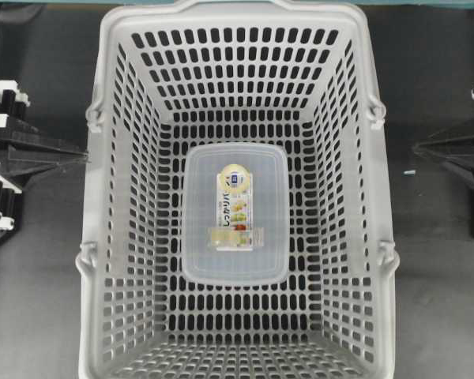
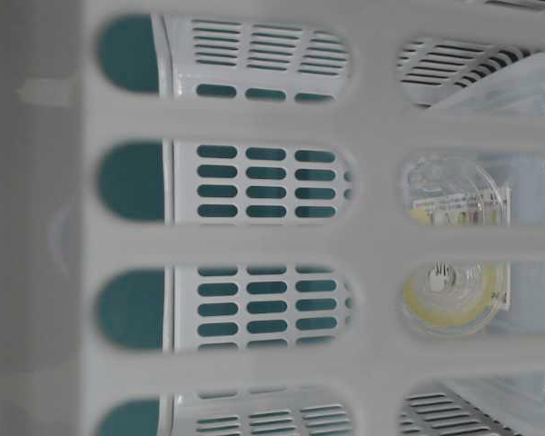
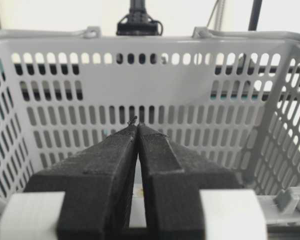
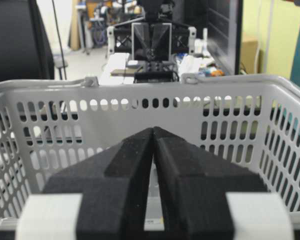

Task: Pick up the tape dispenser from the shopping basket with the left arm.
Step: 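Move the left gripper over the basket toward the clear container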

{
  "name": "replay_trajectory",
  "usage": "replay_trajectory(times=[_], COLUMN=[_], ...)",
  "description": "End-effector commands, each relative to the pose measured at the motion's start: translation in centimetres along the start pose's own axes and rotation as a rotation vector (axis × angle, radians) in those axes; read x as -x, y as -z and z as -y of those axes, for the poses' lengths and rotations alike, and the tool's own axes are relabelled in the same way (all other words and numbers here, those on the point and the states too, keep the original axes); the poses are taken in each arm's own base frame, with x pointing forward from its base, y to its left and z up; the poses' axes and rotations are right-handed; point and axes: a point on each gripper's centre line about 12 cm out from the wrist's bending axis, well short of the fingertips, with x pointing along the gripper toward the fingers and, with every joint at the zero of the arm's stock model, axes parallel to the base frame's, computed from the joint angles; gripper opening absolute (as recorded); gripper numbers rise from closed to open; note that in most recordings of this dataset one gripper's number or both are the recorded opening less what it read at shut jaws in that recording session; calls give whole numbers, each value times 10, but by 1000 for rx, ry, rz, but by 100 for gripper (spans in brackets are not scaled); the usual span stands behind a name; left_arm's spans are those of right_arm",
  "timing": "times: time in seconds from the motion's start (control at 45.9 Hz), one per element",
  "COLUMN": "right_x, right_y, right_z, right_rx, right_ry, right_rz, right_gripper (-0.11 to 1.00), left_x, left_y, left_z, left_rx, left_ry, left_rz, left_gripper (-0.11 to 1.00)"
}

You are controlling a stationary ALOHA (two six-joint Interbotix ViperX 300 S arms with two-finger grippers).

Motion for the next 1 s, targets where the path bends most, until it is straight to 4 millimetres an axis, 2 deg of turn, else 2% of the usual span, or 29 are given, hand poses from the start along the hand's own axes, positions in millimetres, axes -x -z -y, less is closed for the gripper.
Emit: replay_trajectory(times=[0.0,0.087,0.283,0.458,0.502,0.589,0.72,0.785,0.85,0.981], right_x=[-2,-2,-1,-1,-1,-1,0,0,0,1], right_y=[-2,0,2,5,5,7,9,11,14,16], right_z=[-1,-1,-1,-1,-1,-1,-1,-1,-1,-1], right_rx=[-6,-9,-20,-42,-43,-45,-41,-37,-37,-41], right_ry=[-4,-3,-3,-2,-2,-2,-2,-2,-1,-1], right_rz=[3,-14,-34,-52,-61,-74,-88,-104,-127,-146], right_gripper=[0,0,-1,3,7,22,56,68,73,71], left_x=[-10,-22,-60,-97,-105,-124,-143,-149,-156,-170], left_y=[-21,-27,-35,-33,-33,-28,-18,-15,-11,-3], left_z=[7,11,20,28,29,33,36,37,37,39], left_rx=[-10,14,29,21,14,8,6,7,13,26], left_ry=[40,55,75,84,84,85,82,77,72,58], left_rz=[9,-54,-242,-410,-445,-531,-638,-687,-732,-803], left_gripper=[6,0,0,0,0,0,0,0,0,3])
